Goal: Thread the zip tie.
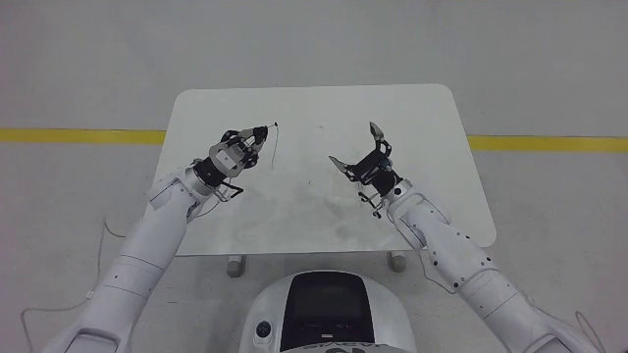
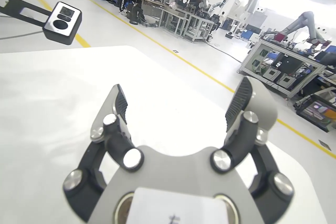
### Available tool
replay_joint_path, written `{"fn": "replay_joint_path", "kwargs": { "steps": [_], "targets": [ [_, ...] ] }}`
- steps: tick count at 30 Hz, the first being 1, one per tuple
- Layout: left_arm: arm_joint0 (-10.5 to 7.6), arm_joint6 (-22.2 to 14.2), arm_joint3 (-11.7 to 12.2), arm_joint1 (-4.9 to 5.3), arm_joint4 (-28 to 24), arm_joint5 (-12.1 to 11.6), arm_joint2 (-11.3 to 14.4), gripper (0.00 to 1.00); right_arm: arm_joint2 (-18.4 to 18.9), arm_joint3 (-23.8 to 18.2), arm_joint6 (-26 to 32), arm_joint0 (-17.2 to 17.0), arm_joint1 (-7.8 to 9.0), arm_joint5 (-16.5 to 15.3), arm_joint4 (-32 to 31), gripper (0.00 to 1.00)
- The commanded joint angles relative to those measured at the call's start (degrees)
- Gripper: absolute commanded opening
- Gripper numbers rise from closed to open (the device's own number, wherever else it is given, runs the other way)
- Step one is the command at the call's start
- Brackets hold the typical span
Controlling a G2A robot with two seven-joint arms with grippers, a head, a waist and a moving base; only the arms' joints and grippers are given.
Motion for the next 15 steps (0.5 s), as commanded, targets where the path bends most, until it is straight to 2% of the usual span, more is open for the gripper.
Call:
{"fn": "replay_joint_path", "kwargs": {
  "steps": [1, 3, 9, 11, 13, 15],
  "targets": [
    [0.3, 1.05, -0.67, -0.1, -0.22, -0.19, 0.26, 0.0, 0.06, -0.11, 0.25, -0.13, -0.02, 0.01, 0.06, 1.0],
    [0.46, 1.38, -1.77, -0.18, -1.27, 0.03, 0.33, 0.0, 0.42, -0.45, 0.79, -0.41, -0.08, -0.16, 0.26, 1.0],
    [0.44, 0.46, -4.99, 0.39, -1.11, 0.03, 0.26, 0.0, 3.3, -1.16, 1.12, -1.29, -0.01, -0.78, 2.23, 1.0],
    [0.36, 0.11, -5.62, 0.69, -1.09, 0.03, 0.65, 0.0, 4.24, -1.81, 1.14, -1.78, -0.07, 0.07, 3.06, 1.0],
    [0.4, -1.89, -6.16, 0.92, -1.39, 0.03, 1.66, 0.0, 4.72, -2.51, 0.67, -2.21, -0.2, 0.43, 4.27, 1.0],
    [0.4, -1.89, -6.16, 0.92, -1.39, 0.03, 1.66, 0.0, 4.72, -2.51, 0.67, -2.21, -0.2, 0.43, 4.27, 1.0]
  ]
}}
